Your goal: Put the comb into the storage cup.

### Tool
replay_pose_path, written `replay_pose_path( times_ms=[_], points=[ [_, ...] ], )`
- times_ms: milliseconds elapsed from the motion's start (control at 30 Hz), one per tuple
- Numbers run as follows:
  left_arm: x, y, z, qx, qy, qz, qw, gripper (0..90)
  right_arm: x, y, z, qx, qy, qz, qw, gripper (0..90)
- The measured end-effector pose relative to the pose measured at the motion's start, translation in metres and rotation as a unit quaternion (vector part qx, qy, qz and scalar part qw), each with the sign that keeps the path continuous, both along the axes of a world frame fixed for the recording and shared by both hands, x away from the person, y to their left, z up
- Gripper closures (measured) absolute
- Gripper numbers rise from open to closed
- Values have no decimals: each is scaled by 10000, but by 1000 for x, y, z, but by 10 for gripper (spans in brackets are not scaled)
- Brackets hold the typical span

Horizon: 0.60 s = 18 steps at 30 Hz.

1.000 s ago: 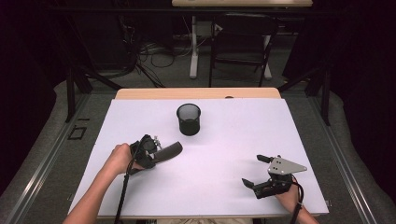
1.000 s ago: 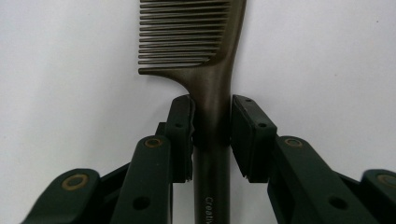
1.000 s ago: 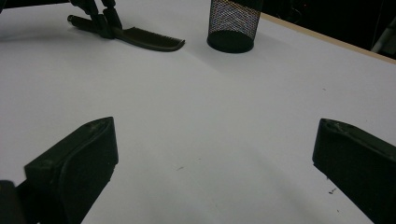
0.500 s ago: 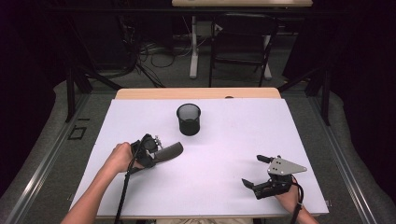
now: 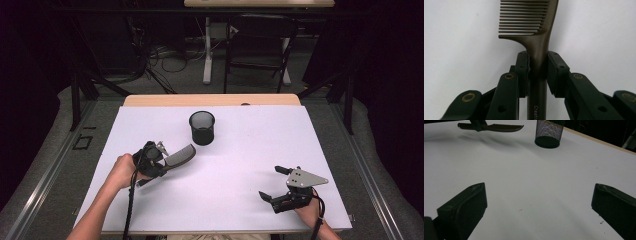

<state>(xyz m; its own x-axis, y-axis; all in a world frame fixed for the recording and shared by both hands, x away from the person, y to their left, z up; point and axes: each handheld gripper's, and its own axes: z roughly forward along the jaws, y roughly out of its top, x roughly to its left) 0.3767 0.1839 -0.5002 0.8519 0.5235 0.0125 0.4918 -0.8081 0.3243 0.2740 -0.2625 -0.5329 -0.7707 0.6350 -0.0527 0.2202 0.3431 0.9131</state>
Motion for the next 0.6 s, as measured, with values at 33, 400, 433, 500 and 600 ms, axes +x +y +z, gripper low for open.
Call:
replay_pose_path(
  times_ms=[33,400,433,500,600],
  points=[
    [-2,1,1,-90,-45,33,9999,726,0,0,0,-1,3,-4,10000,0],
    [-9,12,8,-703,-327,280,9966,726,0,0,0,13,-2,-20,10000,0],
    [-10,12,9,-764,-343,297,9960,726,0,0,0,11,0,-22,10000,0],
    [-11,13,10,-813,-403,305,9954,726,0,0,0,12,-2,-22,10000,0],
    [-12,13,10,-926,-411,303,9944,726,0,0,0,-6,0,-5,10000,0]
  ],
)
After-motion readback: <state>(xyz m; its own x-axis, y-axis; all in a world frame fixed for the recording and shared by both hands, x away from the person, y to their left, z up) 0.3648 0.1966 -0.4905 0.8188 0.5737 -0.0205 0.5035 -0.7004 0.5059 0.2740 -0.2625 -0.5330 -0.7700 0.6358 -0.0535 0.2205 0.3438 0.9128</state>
